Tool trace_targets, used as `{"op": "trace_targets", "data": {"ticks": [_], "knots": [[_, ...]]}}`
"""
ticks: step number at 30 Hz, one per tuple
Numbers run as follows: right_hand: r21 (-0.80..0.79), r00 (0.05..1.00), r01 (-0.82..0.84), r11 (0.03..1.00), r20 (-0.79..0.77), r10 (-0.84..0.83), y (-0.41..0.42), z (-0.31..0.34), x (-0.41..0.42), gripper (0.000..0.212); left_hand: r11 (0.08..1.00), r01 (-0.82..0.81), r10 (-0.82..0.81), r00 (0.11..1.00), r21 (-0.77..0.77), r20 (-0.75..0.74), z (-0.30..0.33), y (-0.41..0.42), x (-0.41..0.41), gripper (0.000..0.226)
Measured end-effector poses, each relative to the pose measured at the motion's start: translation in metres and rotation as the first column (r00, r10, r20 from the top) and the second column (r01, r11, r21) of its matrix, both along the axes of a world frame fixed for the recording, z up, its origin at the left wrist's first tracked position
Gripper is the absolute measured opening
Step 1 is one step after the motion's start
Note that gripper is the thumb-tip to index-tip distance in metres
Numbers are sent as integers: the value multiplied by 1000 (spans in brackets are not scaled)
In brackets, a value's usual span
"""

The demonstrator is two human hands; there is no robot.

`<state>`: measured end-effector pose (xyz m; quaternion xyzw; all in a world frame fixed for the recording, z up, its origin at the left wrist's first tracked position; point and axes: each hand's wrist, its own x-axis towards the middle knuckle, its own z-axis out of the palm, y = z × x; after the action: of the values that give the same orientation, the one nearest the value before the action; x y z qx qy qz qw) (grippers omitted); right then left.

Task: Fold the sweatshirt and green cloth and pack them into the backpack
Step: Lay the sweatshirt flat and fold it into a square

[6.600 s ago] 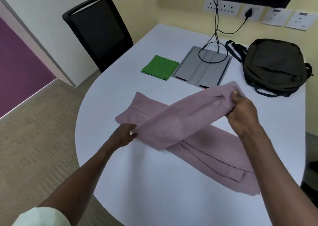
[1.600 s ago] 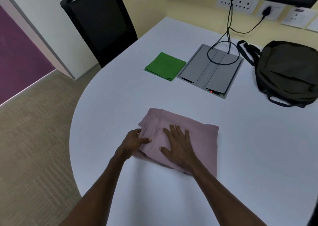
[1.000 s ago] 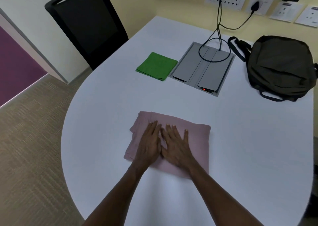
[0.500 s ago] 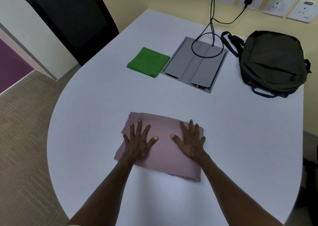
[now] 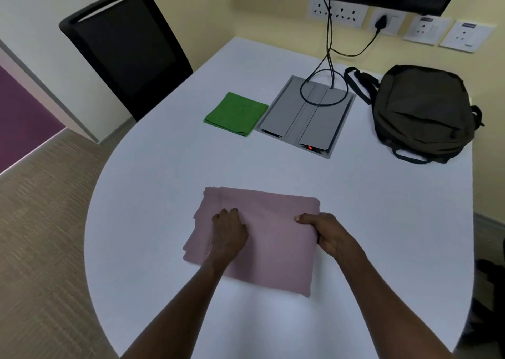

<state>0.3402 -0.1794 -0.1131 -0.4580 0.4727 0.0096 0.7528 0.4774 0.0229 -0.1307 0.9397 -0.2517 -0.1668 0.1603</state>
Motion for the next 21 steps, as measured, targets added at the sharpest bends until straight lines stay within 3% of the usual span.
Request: {"op": "trace_targets", "data": {"ticks": [2,4,7,9,11,13,16,18,21], "knots": [[-74,997,-46,996,63,51,5,19,10,46,937,-273,231,952,-216,-199,18,-4,1,28],[-213,987,-111,971,93,133,12,37,18,44,773,-560,401,795,-298,-454,36,-8,20,38],[-439,932,-263,859,114,344,21,65,23,48,535,-816,412,479,-219,-775,64,-10,64,51],[-579,851,-375,725,96,516,27,78,22,41,500,-859,365,326,-112,-872,78,-6,91,67],[-698,760,-413,584,89,644,34,88,22,25,607,-795,412,335,-20,-847,83,-2,108,75],[-788,679,-405,463,80,730,41,94,24,20,765,-632,474,423,123,-773,78,0,115,80],[-875,608,-381,298,6,794,44,96,31,17,852,-497,486,631,166,-605,69,-3,121,51],[-932,620,-284,224,0,784,39,94,34,18,805,-593,475,663,-19,-578,73,-8,122,44],[-997,714,-28,79,35,699,25,85,40,23,579,-708,430,686,-403,-587,86,-10,110,71]]}}
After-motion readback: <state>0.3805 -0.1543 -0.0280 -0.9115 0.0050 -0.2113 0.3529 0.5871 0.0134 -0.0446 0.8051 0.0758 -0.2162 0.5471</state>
